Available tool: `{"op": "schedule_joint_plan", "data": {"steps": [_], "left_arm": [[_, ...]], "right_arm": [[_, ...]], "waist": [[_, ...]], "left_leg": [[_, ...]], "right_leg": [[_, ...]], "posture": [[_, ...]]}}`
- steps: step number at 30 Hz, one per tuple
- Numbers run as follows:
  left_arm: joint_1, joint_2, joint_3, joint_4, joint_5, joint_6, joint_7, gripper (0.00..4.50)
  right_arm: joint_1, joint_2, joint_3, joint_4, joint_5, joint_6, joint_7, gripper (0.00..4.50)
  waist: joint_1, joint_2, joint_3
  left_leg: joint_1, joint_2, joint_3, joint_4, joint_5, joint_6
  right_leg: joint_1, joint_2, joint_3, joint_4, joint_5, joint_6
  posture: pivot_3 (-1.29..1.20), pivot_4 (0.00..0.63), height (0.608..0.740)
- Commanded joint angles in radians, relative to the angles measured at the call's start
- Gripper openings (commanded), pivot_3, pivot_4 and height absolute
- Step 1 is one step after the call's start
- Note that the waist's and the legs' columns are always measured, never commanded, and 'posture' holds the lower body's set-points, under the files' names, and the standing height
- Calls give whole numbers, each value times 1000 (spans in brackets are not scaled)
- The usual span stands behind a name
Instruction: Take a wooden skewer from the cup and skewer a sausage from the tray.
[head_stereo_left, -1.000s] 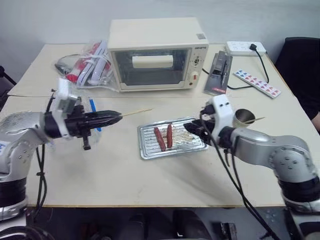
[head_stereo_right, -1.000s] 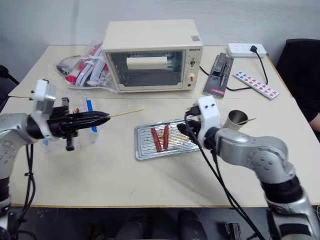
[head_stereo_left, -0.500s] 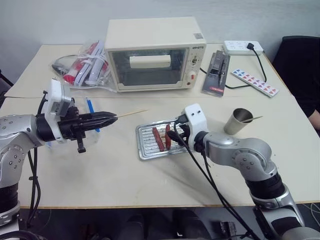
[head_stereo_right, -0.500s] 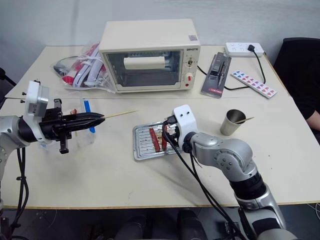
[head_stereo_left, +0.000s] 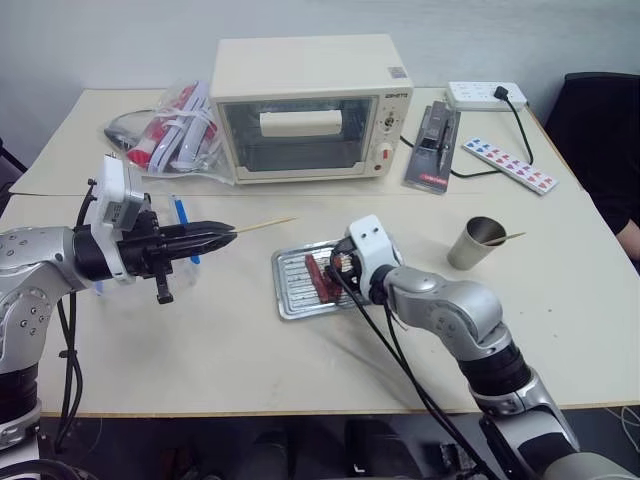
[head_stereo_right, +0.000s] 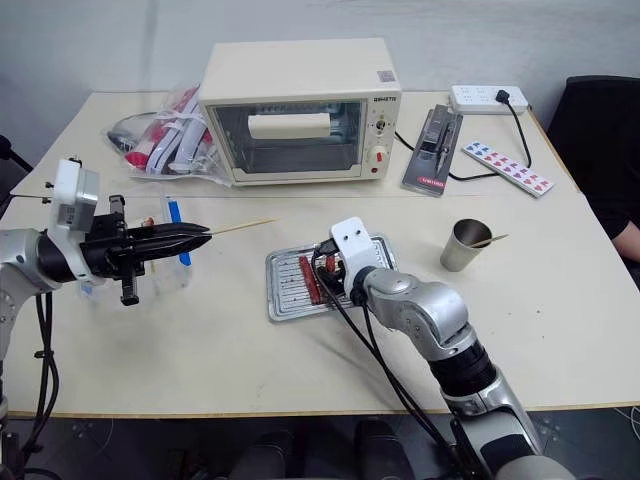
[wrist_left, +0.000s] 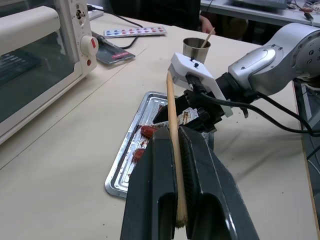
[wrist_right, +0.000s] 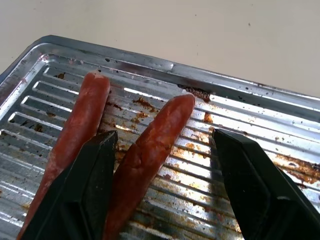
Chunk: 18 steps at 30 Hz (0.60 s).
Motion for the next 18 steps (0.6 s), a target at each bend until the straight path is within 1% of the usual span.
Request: {"op": "schedule_joint_plan", "data": {"steps": [1, 2, 4, 5, 8, 18], "left_arm": [[-24, -2, 2, 3, -11, -19, 0, 0], [-25, -2, 1, 4, -10, -21, 0, 0], [-28, -3, -1, 8, -9, -24, -1, 0], [-30, -4, -3, 11, -8, -26, -2, 0], [-35, -6, -9, 19, -7, -31, -4, 0], [-62, -7, -31, 45, 2, -47, -15, 0]], "right_arm": [[6, 13, 8, -3, -65, -16, 38, 3147], [9, 14, 12, -4, -79, -17, 48, 3147], [15, 21, 12, -9, -101, -14, 64, 2765], [18, 25, 12, -13, -110, -10, 70, 2645], [24, 32, 15, -25, -138, 1, 91, 1926], [62, 49, -5, -50, -201, 24, 140, 1926]], "waist": [[0, 0, 0], [0, 0, 0], [0, 0, 0], [0, 0, 0], [-2, 0, 0], [-2, 0, 0]], "left_leg": [[0, 0, 0, 0, 0, 0], [0, 0, 0, 0, 0, 0], [0, 0, 0, 0, 0, 0], [0, 0, 0, 0, 0, 0], [0, 0, 0, 0, 0, 0], [0, 0, 0, 0, 0, 0]], "right_leg": [[0, 0, 0, 0, 0, 0], [0, 0, 0, 0, 0, 0], [0, 0, 0, 0, 0, 0], [0, 0, 0, 0, 0, 0], [0, 0, 0, 1, 0, 0], [0, 0, 0, 1, 0, 0]], "posture": [[0, 150, 740], [0, 150, 740], [0, 150, 740], [0, 150, 740], [0, 150, 740], [0, 150, 740]]}}
